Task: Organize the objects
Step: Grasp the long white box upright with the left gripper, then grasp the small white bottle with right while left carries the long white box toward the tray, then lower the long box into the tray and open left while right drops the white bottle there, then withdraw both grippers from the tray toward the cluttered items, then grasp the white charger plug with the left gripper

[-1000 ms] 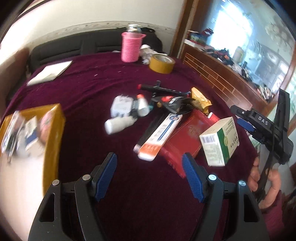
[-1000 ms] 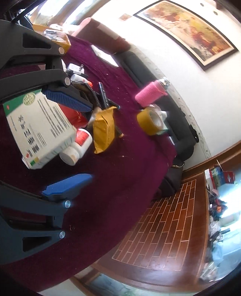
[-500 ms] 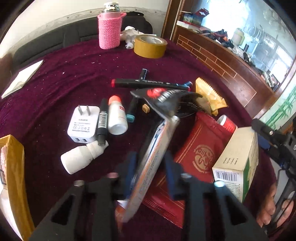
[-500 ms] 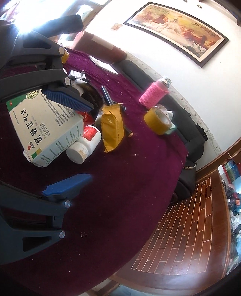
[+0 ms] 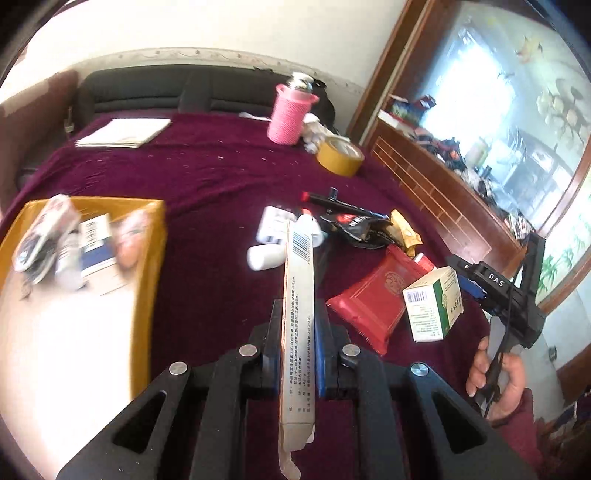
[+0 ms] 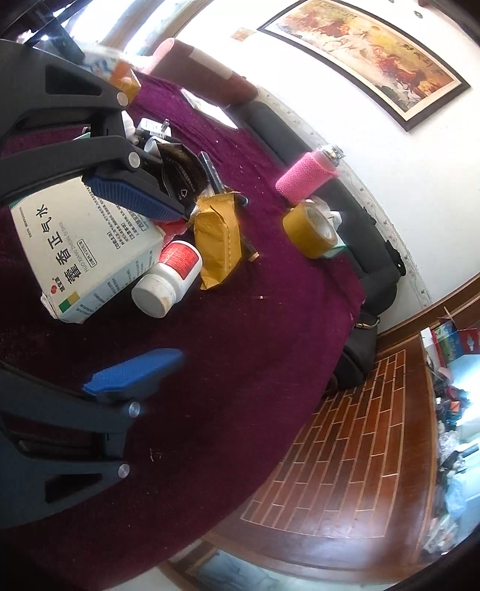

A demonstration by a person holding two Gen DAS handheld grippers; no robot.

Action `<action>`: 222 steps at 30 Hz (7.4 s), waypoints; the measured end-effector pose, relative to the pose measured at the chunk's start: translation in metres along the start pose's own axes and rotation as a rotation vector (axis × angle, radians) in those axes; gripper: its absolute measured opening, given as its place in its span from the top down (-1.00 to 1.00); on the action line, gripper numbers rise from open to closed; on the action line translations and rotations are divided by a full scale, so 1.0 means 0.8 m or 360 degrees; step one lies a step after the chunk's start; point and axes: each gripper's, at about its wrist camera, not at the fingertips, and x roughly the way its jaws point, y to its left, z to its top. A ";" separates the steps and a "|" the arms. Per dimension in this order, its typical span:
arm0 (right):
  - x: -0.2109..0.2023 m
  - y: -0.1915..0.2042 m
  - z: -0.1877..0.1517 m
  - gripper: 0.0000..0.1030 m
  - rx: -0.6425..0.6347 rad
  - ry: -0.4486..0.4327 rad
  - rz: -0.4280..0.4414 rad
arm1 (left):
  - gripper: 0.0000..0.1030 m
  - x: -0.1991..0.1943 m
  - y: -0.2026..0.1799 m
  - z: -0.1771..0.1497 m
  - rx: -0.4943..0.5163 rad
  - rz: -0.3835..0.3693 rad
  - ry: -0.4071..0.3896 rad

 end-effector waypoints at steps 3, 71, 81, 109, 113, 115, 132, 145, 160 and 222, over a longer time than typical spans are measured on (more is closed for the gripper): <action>-0.020 0.019 0.002 -0.37 -0.0098 -0.0096 -0.0143 | 0.80 -0.035 0.019 -0.014 -0.0050 -0.0004 -0.0047; 0.098 0.244 -0.101 0.54 0.0108 0.0881 0.0465 | 0.79 -0.173 0.215 -0.090 -0.0353 0.0161 -0.0261; 0.071 0.346 -0.128 0.53 -0.0169 0.0995 0.0769 | 0.79 -0.132 0.281 -0.003 -0.0302 0.0401 -0.0155; 0.102 0.537 -0.158 -0.15 -0.0797 0.0807 0.0610 | -0.10 -0.145 0.321 -0.002 -0.0349 0.0445 -0.0255; 0.128 0.565 -0.143 -0.16 -0.0761 0.0678 0.0571 | -0.16 -0.189 0.308 -0.043 -0.0411 0.0472 -0.0442; 0.161 0.588 -0.152 -0.16 -0.0777 0.0699 0.0503 | -0.17 -0.204 0.305 -0.057 -0.0436 0.0468 -0.0485; 0.082 0.486 -0.155 -0.19 -0.0788 0.0785 0.0627 | -0.25 -0.181 0.255 -0.062 -0.0304 0.0329 -0.0324; -0.048 0.271 -0.122 -0.19 -0.0601 0.0350 0.0460 | -0.25 -0.138 0.120 -0.063 -0.0109 0.0220 -0.0188; -0.124 0.157 -0.072 -0.39 -0.0497 -0.0070 0.0227 | -0.25 -0.103 0.057 -0.065 -0.0134 0.0357 -0.0237; 0.013 0.018 0.030 -0.38 0.0118 -0.0056 0.0155 | 0.62 0.172 -0.003 0.101 0.0080 0.0185 0.0076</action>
